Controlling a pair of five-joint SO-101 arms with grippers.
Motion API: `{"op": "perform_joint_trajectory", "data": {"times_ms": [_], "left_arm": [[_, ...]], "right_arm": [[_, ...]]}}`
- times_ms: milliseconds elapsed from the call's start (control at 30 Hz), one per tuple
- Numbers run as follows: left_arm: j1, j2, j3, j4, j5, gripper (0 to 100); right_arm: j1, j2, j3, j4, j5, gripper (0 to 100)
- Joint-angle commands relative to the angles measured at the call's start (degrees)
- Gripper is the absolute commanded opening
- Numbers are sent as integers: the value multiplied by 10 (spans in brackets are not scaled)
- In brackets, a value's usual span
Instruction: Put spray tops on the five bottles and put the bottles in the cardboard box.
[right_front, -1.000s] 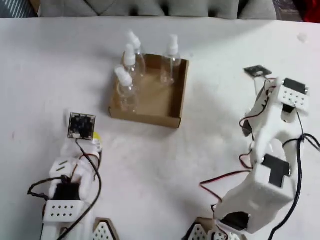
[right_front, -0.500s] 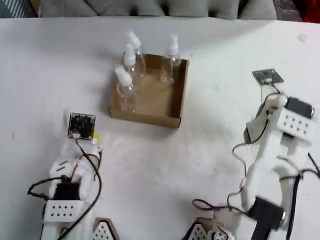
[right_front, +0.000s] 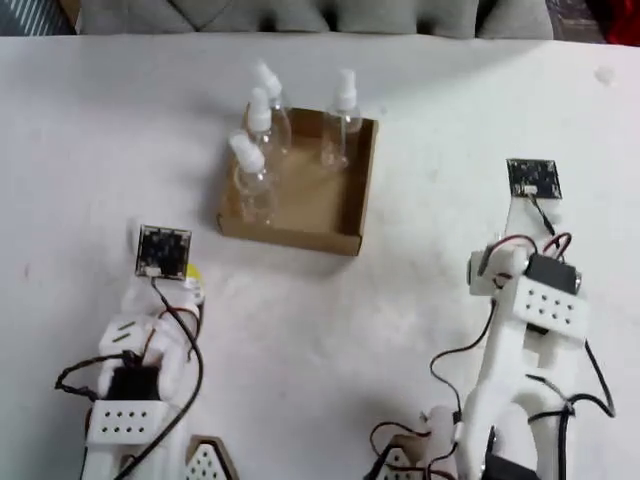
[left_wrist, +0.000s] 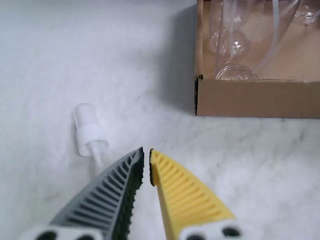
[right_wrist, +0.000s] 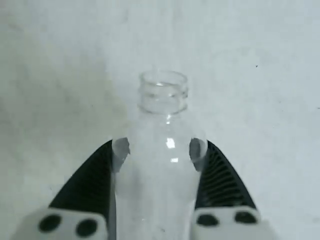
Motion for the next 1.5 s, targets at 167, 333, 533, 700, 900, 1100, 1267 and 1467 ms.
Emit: {"op": "perform_joint_trajectory", "data": {"times_ms": [167,333,533,700,900,1100,1267,1467], "left_arm": [[2,6,-3,-13,-6,20],[2,6,-3,-13,-6,20],[2,6,-3,-13,-6,20],[1,5,-3,-13,-4,20],[-73,7,-61,7,8,20],[-109,8,-181,132,52,20],[-107,8,-272,208,52,20],[-108,85,-404,293,52,20]], "right_arm": [[-60,-27,72,-202,-214,17],[-74,-22,113,-357,-244,17],[-134,-22,204,-514,-244,17],[-130,-22,251,-627,-244,17],[-144,-26,301,-702,-244,17],[-145,-23,319,-740,-240,17],[-141,-26,328,-740,-239,17],[-128,-27,331,-740,-239,17]]}}
